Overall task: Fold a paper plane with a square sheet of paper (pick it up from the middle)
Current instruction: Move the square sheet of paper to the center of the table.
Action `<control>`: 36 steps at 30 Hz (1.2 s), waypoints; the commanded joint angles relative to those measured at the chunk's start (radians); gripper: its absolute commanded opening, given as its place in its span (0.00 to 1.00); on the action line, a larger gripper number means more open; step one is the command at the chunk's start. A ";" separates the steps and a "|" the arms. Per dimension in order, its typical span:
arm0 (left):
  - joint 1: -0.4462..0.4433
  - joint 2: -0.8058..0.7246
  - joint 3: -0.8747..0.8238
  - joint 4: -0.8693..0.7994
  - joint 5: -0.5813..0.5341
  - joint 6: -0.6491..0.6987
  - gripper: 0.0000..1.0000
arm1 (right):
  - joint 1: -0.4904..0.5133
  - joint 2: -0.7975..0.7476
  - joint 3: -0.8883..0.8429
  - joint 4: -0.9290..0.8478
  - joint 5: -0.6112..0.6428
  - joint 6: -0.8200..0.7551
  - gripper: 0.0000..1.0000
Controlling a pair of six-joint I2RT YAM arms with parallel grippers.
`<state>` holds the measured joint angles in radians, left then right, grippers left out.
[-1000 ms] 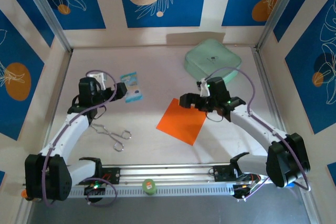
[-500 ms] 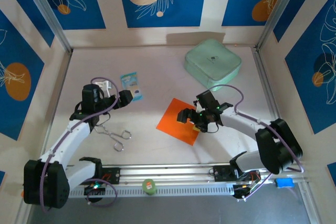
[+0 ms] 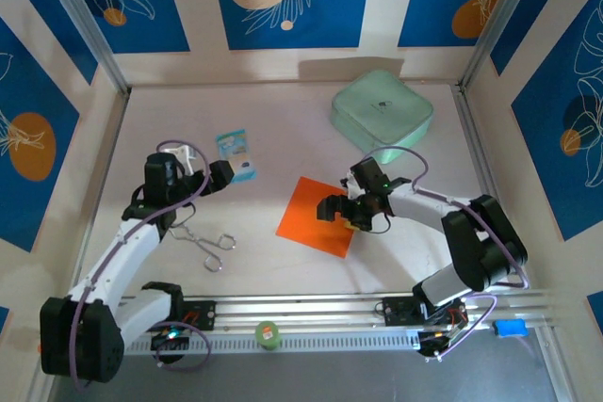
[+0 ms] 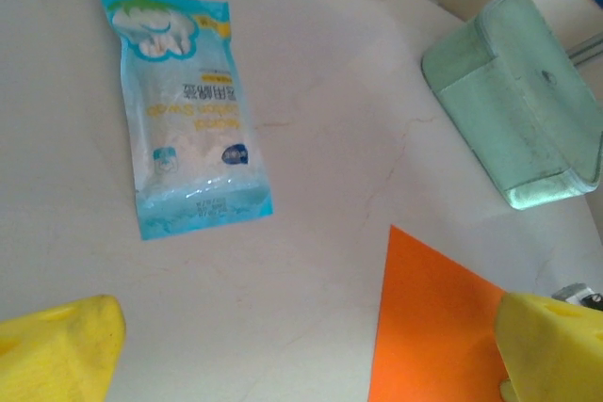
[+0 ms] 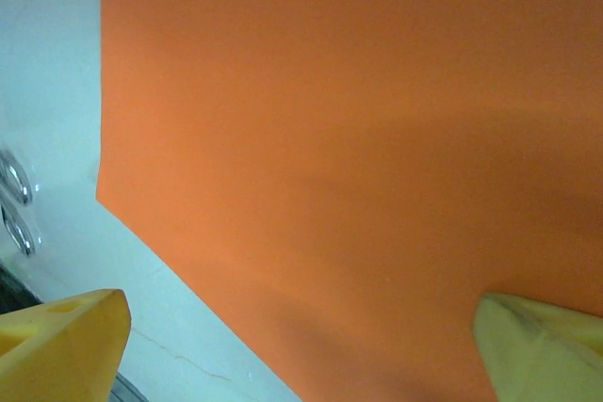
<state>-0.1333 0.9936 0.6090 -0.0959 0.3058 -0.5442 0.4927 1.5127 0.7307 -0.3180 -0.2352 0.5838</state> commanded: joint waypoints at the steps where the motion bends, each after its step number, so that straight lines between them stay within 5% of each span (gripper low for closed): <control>1: -0.005 -0.036 -0.024 0.030 0.000 0.009 1.00 | 0.043 0.062 0.032 -0.037 -0.034 -0.143 0.95; 16: -0.005 -0.088 -0.018 0.016 0.087 0.029 1.00 | 0.116 0.203 0.229 -0.134 -0.070 -0.402 0.95; 21: -0.005 -0.083 -0.009 0.017 0.116 0.020 1.00 | 0.112 0.090 0.219 -0.102 0.003 -0.273 0.95; 26: -0.008 -0.058 0.002 0.017 0.156 0.001 1.00 | 0.056 -0.013 0.080 0.041 -0.054 -0.098 0.95; 36: -0.067 0.006 0.043 -0.046 0.140 0.012 0.99 | 0.037 0.060 0.043 0.112 -0.112 -0.035 0.92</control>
<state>-0.1772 0.9867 0.6048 -0.0994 0.4374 -0.5446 0.5259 1.5494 0.7681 -0.2272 -0.3157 0.5087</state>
